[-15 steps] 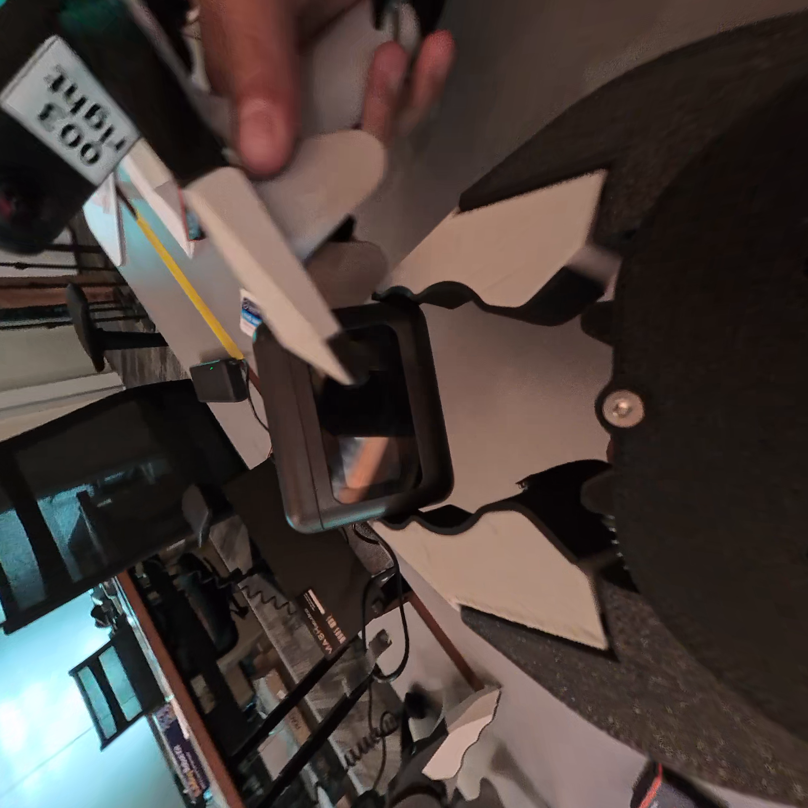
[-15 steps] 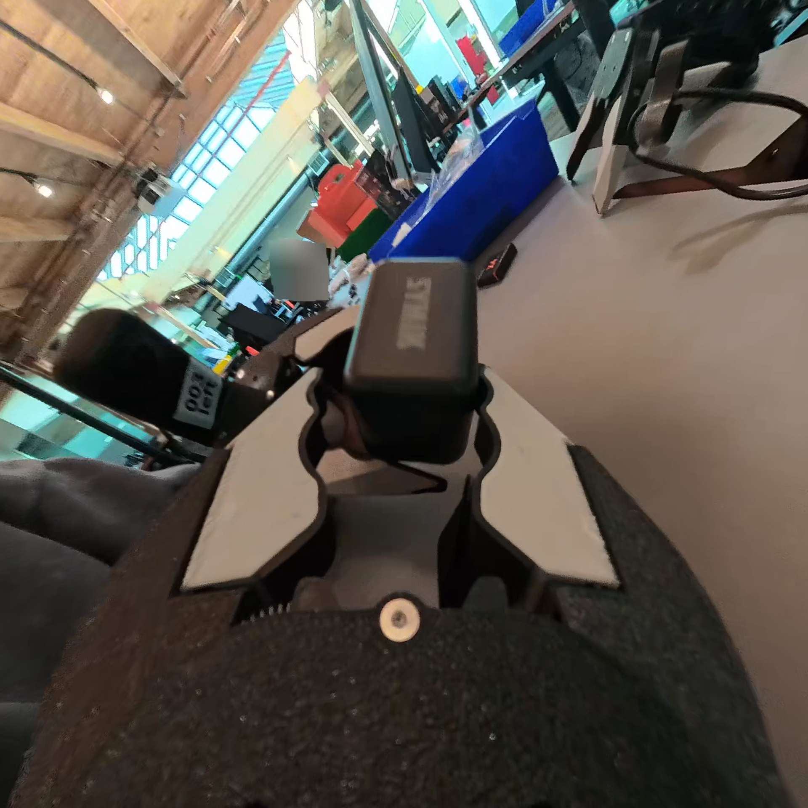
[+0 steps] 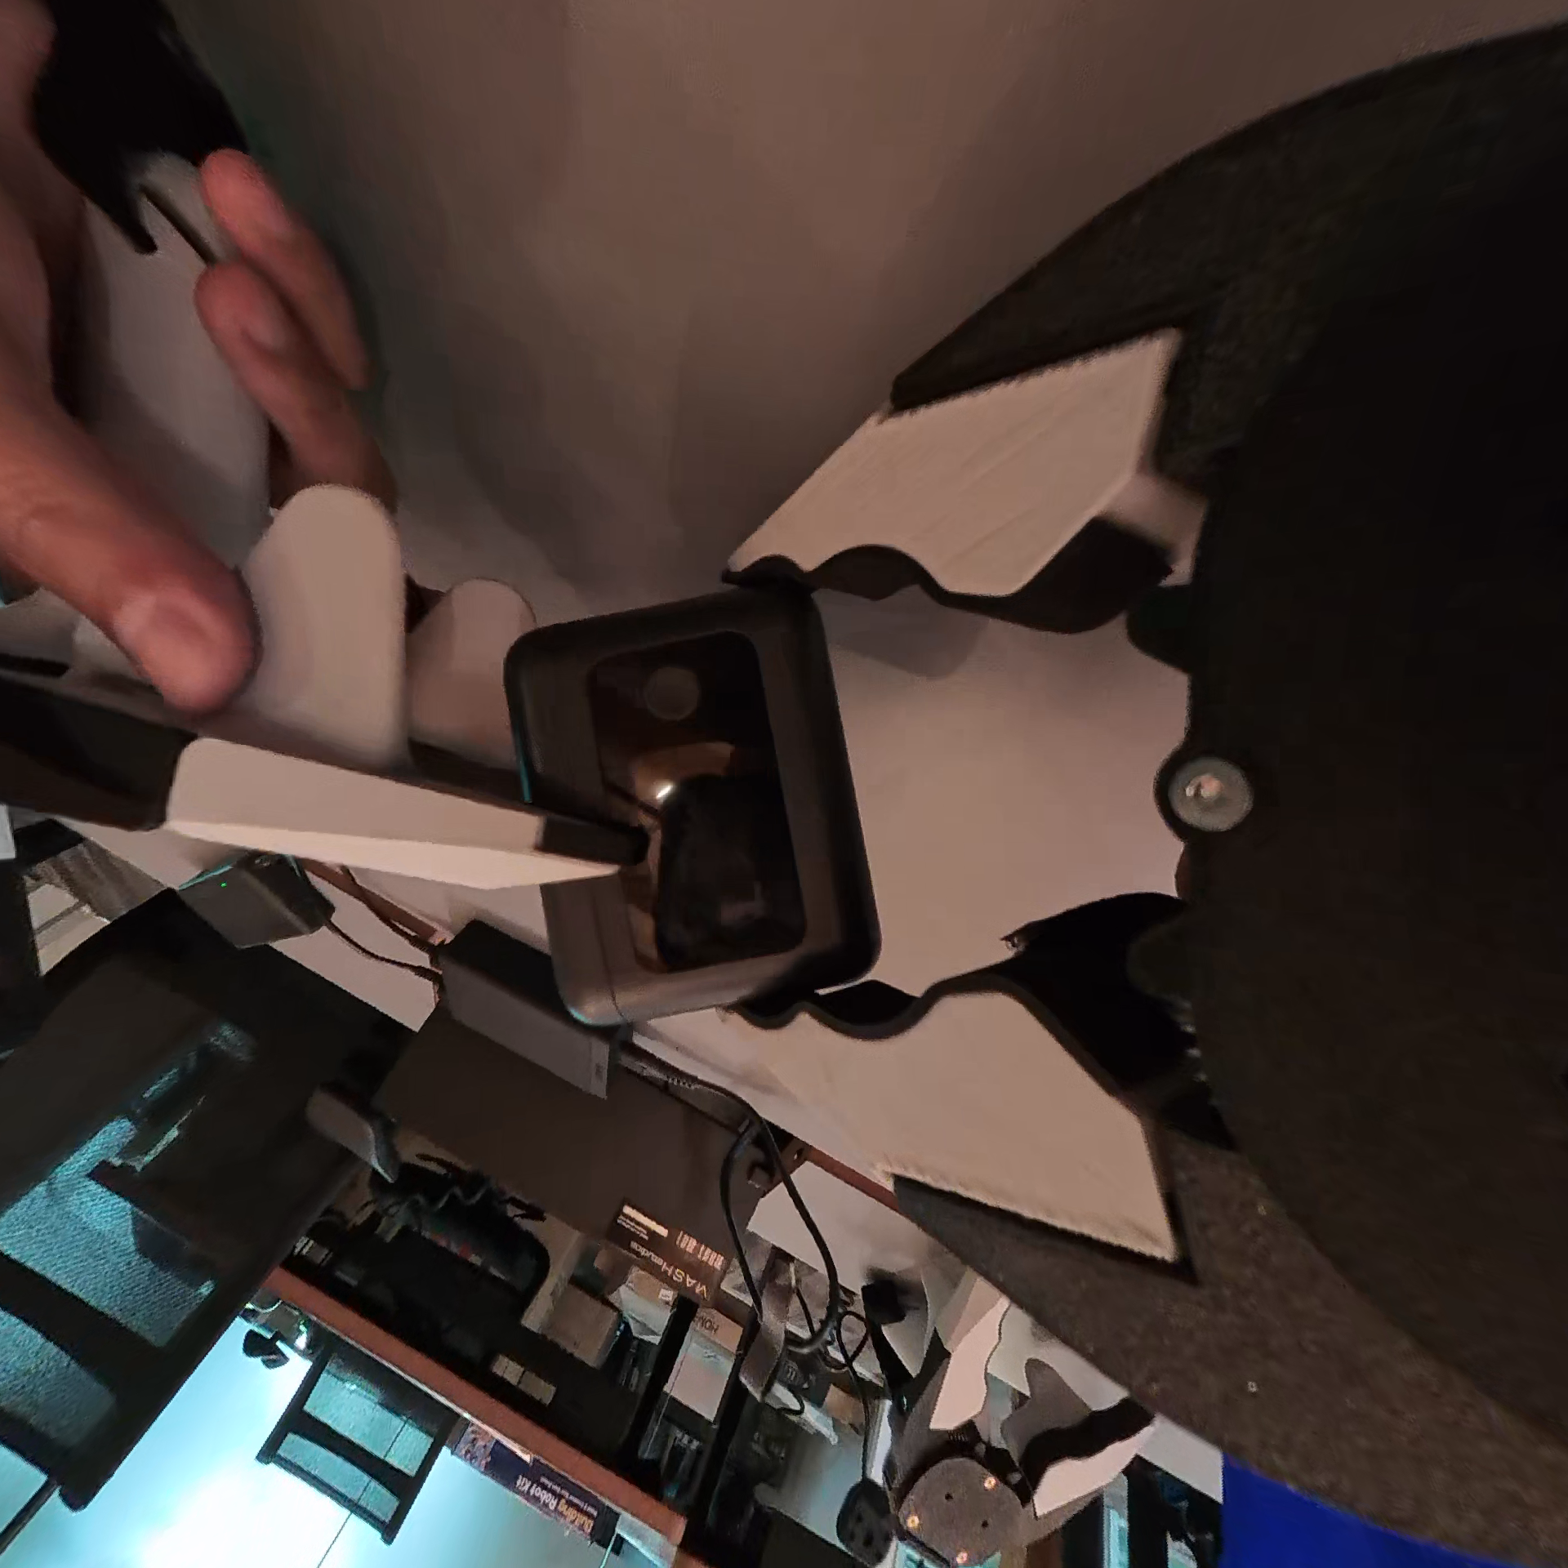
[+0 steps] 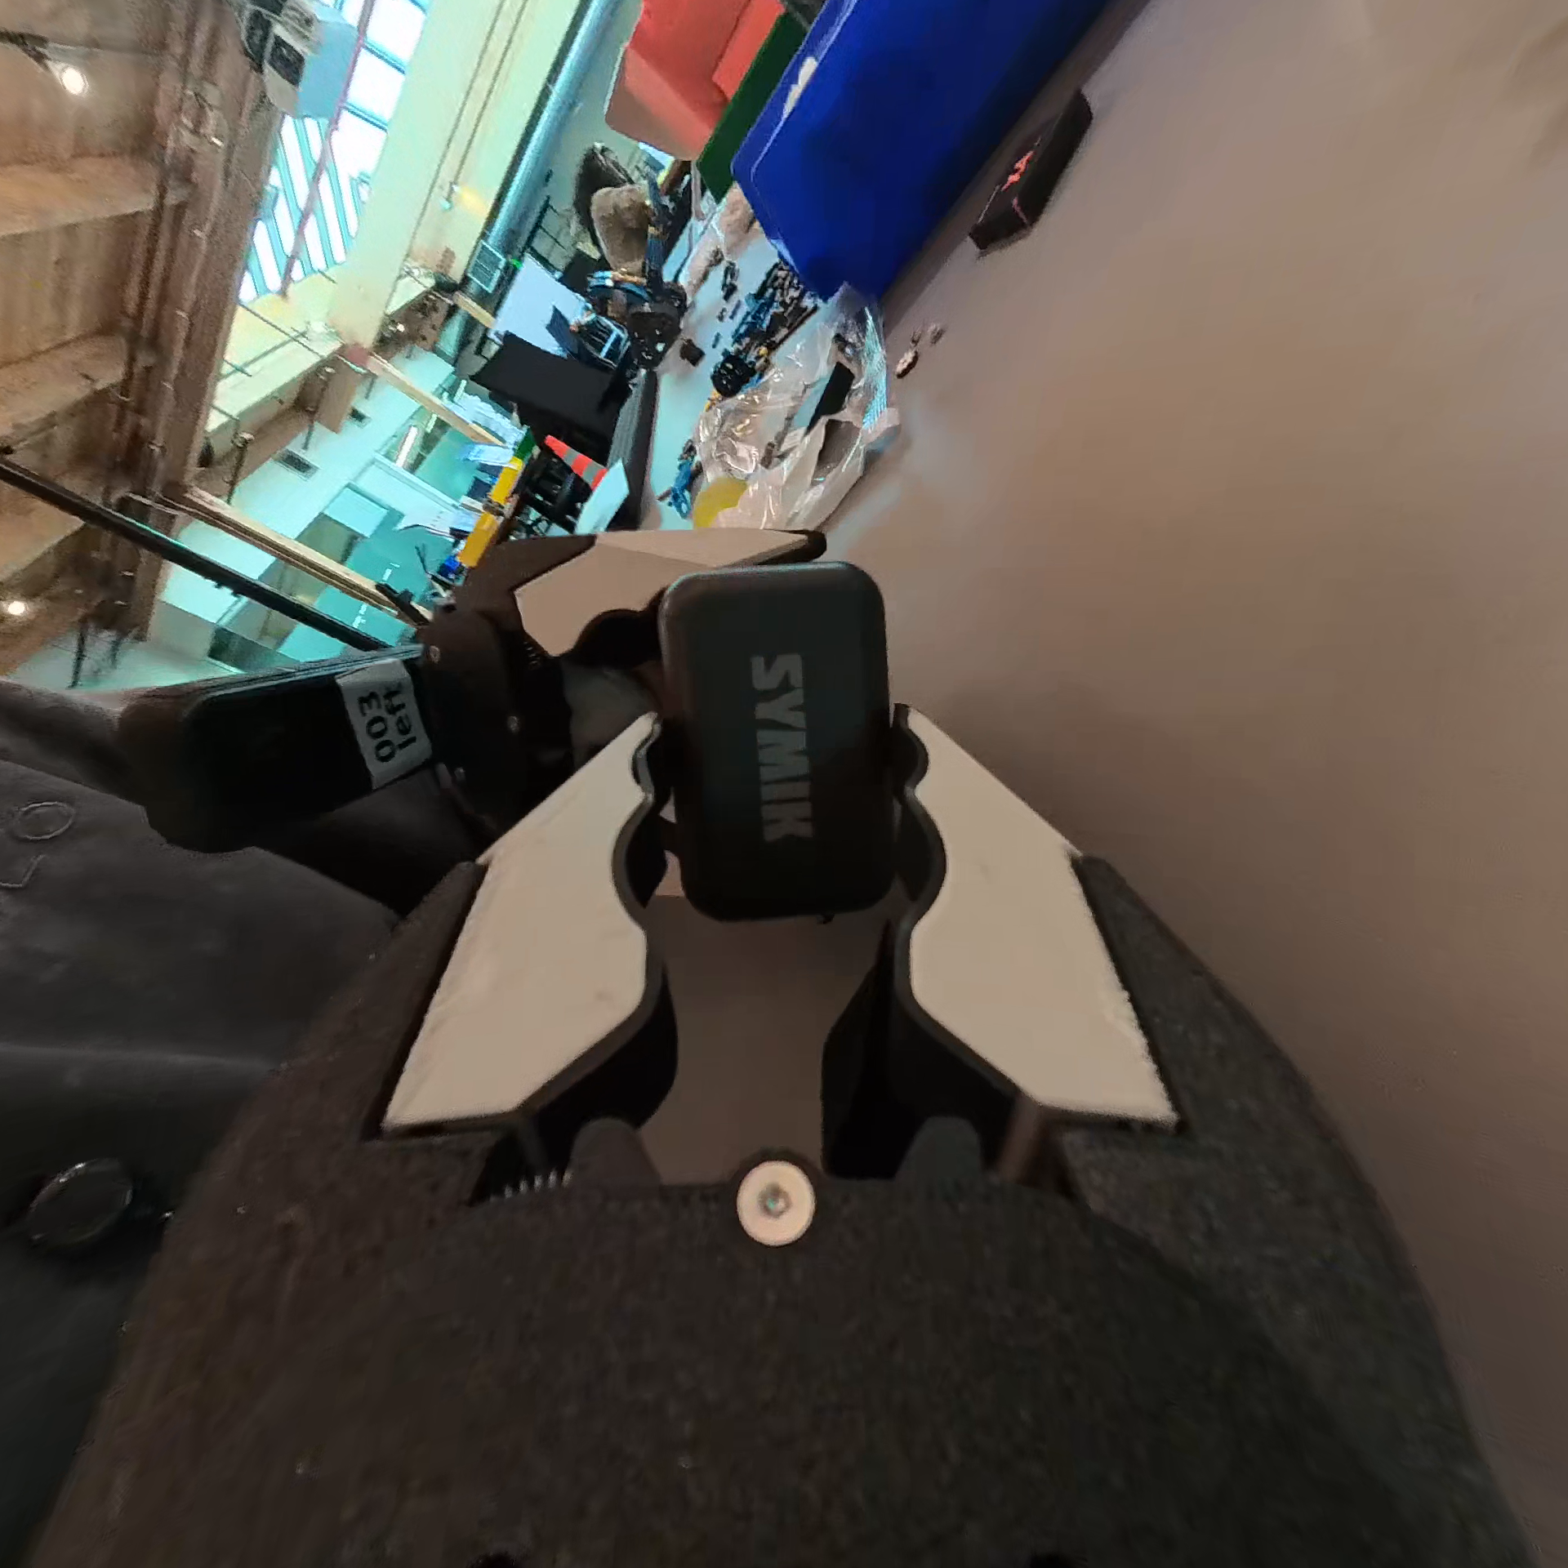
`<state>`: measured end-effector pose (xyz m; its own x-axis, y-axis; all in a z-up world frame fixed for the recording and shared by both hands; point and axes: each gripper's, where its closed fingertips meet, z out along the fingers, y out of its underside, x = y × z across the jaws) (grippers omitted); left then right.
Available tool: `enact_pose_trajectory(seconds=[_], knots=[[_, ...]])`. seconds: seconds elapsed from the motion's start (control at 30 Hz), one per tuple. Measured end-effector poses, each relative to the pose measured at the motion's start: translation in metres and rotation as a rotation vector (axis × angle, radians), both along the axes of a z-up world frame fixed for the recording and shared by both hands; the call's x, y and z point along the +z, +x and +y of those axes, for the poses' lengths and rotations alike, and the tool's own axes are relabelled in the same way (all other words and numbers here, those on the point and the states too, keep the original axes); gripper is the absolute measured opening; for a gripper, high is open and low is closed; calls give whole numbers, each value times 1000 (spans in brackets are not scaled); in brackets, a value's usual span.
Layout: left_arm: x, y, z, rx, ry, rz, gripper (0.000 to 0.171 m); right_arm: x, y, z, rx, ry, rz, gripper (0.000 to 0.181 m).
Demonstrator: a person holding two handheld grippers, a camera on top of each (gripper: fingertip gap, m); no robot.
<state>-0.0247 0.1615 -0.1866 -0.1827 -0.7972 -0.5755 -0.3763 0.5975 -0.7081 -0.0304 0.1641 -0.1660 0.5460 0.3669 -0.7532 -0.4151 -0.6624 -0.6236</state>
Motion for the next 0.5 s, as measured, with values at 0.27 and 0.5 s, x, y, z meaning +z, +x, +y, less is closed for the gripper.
enact_pose_trajectory(seconds=[0.27,0.5], knots=[[-8,-5,-10,-91,-259,57,94,-15,5,-5,51,-25,-562,51],[-14,-3,-17,-304,-694,316,90,-23,-4,-7,158,5,-717,51]])
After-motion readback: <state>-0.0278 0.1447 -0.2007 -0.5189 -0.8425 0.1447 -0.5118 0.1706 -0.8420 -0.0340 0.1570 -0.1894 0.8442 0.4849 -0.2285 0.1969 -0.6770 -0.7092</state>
